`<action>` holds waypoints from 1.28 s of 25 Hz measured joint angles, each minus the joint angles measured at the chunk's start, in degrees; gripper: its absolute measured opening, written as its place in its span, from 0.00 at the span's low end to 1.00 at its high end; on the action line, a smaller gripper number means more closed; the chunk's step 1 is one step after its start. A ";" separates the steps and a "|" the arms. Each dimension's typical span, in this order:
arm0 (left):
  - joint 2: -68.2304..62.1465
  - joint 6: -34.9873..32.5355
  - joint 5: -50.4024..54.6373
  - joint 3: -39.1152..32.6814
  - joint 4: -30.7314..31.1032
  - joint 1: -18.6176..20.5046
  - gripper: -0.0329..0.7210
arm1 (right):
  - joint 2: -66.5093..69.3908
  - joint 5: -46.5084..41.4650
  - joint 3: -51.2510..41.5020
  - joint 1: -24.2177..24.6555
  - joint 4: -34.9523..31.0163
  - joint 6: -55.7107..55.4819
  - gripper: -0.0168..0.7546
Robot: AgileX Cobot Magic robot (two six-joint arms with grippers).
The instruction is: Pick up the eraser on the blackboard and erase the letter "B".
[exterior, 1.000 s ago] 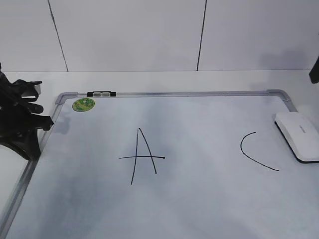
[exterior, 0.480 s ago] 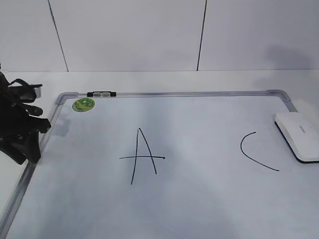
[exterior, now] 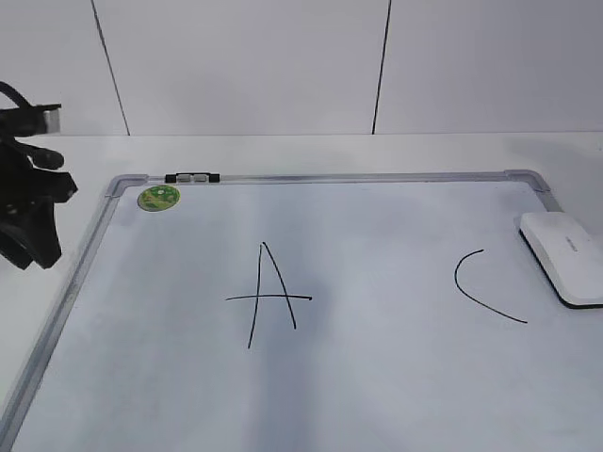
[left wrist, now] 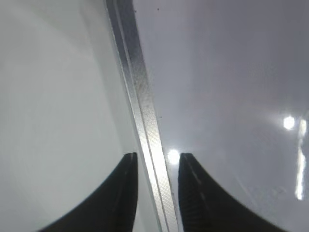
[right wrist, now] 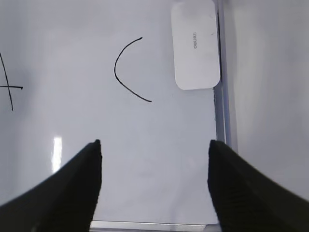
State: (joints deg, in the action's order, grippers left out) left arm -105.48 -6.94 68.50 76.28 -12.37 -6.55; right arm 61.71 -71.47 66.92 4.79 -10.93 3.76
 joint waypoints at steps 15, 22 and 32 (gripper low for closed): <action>26.00 0.00 1.28 -11.47 2.58 0.00 0.27 | -21.58 -0.56 -4.61 0.00 0.00 -1.73 0.32; 42.87 0.00 1.79 -17.18 2.71 0.00 0.27 | -34.46 -1.04 -9.45 0.00 0.09 0.94 0.32; 70.43 -0.12 0.64 -26.69 3.44 0.00 0.27 | -53.13 -1.19 -25.70 0.00 0.09 4.99 0.32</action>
State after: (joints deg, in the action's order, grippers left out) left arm -35.05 -7.06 69.14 49.59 -8.93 -6.55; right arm 8.58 -72.66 41.22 4.79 -10.84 8.75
